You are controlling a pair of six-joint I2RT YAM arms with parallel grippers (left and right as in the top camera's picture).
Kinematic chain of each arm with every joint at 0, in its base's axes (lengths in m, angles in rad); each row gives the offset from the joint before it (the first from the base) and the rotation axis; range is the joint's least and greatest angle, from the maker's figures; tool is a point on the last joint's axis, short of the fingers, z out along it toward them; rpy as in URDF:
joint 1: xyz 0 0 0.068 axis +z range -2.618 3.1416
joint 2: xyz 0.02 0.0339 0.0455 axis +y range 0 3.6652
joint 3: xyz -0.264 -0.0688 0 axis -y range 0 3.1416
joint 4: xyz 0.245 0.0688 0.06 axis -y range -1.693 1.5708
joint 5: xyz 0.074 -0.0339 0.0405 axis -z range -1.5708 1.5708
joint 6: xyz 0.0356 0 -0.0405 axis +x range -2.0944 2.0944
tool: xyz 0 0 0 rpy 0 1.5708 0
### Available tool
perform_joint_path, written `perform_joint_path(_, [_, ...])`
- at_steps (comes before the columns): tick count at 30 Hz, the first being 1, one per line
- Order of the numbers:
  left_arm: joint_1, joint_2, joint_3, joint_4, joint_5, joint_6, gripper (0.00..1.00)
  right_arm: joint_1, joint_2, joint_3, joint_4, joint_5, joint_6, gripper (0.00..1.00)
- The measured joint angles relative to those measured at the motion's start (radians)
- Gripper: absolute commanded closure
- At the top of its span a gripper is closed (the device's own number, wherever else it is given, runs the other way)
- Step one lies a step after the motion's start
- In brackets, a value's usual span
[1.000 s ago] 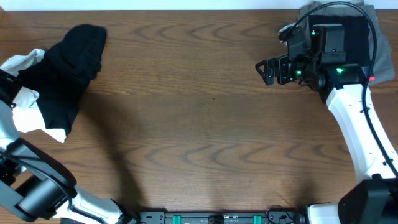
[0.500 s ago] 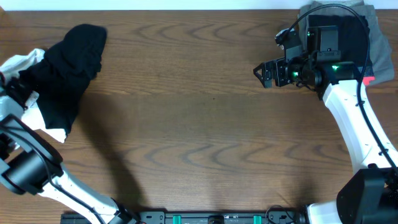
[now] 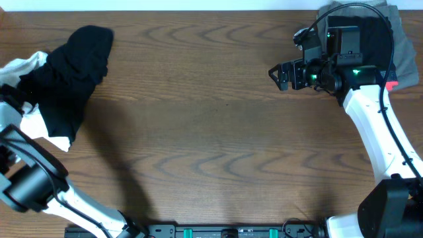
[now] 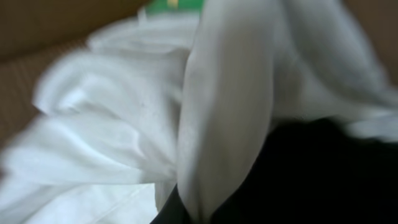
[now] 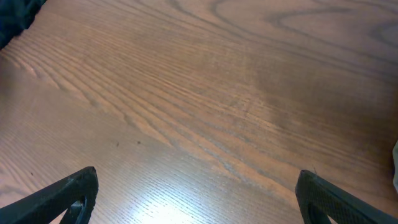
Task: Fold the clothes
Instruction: 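Grasp the white T-shirt with the left gripper and lift it up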
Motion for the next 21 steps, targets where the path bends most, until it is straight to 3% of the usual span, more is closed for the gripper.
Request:
perform_joint_path(8, [-0.009,-0.386,0.000,0.000,0.194,-0.065,0.94,0.028,0.000,0.000,0.033,-0.003,0.008,0.01])
perform_joint_path(13, [-0.047,-0.600,0.000,0.133,0.249,-0.081,0.94,0.046,0.000,0.000,0.036,-0.005,0.011,0.01])
perform_joint_path(21, [-0.058,-0.771,0.003,0.297,0.275,-0.151,0.94,0.060,0.000,0.000,0.036,-0.008,0.011,0.01])
